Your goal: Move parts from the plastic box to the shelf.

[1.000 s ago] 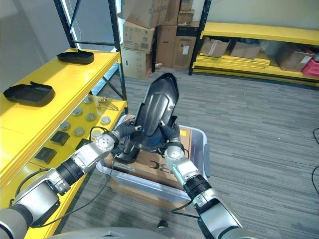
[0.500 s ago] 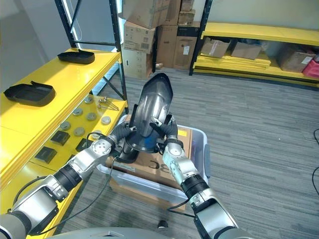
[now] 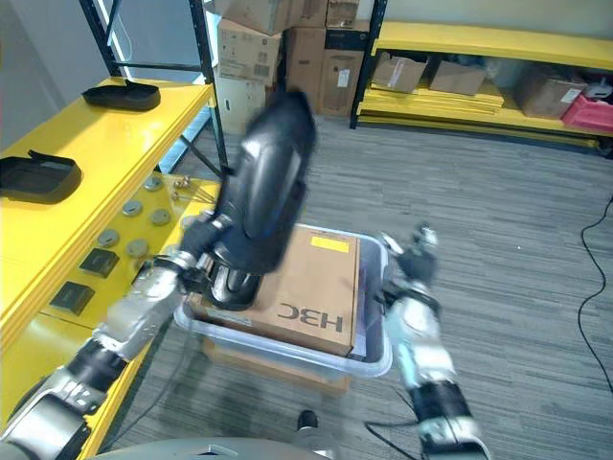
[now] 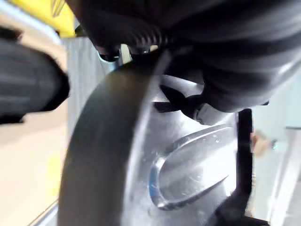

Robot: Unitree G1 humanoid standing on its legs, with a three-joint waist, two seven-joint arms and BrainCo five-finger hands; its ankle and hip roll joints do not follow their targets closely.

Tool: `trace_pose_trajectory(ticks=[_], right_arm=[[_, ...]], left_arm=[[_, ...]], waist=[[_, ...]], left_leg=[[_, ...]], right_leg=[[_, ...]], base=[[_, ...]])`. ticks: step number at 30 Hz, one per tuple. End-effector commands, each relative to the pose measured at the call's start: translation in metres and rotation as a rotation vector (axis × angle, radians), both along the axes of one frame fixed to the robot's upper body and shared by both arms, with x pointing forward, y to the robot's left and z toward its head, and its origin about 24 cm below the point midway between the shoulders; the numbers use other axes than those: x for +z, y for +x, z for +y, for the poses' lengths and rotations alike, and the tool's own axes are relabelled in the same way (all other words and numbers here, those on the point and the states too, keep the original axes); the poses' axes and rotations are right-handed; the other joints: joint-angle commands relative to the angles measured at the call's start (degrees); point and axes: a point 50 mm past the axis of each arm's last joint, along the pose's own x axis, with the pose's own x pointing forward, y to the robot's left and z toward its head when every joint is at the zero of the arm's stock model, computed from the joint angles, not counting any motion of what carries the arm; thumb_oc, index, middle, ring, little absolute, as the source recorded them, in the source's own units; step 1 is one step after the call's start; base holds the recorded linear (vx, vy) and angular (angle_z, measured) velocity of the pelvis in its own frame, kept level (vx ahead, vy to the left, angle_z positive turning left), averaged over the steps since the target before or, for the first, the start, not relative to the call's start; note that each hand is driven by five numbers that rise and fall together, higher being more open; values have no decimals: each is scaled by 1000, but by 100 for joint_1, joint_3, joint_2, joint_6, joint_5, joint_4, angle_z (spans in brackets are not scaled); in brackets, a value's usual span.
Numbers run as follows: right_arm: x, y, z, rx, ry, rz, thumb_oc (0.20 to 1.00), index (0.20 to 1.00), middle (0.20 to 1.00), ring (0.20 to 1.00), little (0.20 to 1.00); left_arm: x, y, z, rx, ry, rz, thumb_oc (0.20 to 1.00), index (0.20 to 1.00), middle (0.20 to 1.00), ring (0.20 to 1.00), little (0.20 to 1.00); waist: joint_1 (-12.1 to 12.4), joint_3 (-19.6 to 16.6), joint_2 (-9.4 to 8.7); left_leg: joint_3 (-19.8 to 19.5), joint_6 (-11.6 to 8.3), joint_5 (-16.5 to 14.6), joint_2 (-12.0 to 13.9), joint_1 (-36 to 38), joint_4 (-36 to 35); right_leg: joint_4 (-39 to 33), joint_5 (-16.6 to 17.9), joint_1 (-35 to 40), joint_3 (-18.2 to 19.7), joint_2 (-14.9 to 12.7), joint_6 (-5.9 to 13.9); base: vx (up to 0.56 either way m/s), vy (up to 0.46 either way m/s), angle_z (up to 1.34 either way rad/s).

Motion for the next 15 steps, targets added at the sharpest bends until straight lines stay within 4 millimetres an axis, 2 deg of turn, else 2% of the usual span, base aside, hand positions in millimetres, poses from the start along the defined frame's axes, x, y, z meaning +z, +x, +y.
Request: trace_pose_trajectory(ticks=[1,5,8,15], right_arm=[[31,5,3,76,-60,-169,1000,1000,1000,1000,1000],[36,-4,-3,73,-19,-207,1000,1000,1000,1000,1000],[36,-6,1,100,17,-215,1000,1000,1000,1000,1000],[41,0,24,187,25,-222,1000,1000,1000,1000,1000]], left_arm=[[43,10,31,152,-48,-219,200,200,200,200,200],[42,3,70,307,-32,-240,200,200,200,200,200],[46,-8,100,426,3,-270,200,200,200,200,200],[52,-34,128,539,51,-299,200,200,200,200,200]], waist=[[65,-374,-57],[88,-377,-31],[214,-409,-6],[671,-374,67]], left_leg=[[-54,-229,-193,491,-255,464],[-114,-231,-187,458,-278,402],[-236,-223,-129,392,-348,316],[-715,-160,-83,198,-512,183]], right_leg=[[126,-312,69,-255,-411,519],[116,-369,82,-304,-399,522],[87,-363,64,-364,-416,534],[224,-471,70,-508,-507,578]], base=[[-34,29,-1],[-35,35,2],[-42,56,6],[-40,61,21]])
